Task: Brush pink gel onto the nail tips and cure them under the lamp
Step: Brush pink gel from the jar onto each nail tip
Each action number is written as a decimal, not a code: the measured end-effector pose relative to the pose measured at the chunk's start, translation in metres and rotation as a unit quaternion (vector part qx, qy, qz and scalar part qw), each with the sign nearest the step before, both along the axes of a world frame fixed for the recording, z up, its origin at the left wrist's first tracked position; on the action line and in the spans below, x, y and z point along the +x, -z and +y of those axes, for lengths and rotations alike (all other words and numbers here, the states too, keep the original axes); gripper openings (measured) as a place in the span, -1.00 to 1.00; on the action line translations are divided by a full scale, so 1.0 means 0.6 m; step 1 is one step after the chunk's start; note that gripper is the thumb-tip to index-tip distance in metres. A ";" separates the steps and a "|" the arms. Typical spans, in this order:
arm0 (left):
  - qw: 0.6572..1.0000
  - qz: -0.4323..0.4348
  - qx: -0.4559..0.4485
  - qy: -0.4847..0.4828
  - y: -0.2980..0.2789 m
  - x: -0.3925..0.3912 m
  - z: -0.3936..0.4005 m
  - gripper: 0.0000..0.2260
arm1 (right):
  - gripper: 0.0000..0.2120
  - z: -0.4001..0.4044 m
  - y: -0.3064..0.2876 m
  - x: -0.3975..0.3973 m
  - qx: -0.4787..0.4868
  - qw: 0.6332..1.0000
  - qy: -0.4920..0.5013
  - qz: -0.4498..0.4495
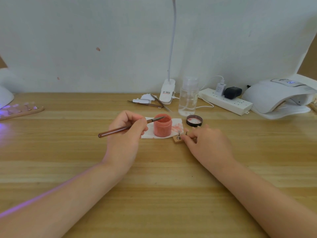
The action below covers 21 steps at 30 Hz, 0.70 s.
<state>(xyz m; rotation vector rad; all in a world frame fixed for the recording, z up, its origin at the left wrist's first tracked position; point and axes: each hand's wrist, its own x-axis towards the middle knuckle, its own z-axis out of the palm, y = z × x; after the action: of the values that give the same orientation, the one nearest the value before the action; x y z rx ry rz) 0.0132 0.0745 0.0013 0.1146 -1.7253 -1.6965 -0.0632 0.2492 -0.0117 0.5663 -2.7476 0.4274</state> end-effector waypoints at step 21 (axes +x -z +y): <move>1.000 -0.012 -0.014 -0.018 0.006 -0.001 0.002 -0.79 | -0.68 -0.021 0.001 0.017 0.050 0.996 -0.067 0.035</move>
<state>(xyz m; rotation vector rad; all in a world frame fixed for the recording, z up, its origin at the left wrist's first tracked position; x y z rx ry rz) 0.0124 0.0757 -0.0022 0.1532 -1.7532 -1.6503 -0.0533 0.2367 -0.0120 0.7781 -2.6846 0.2961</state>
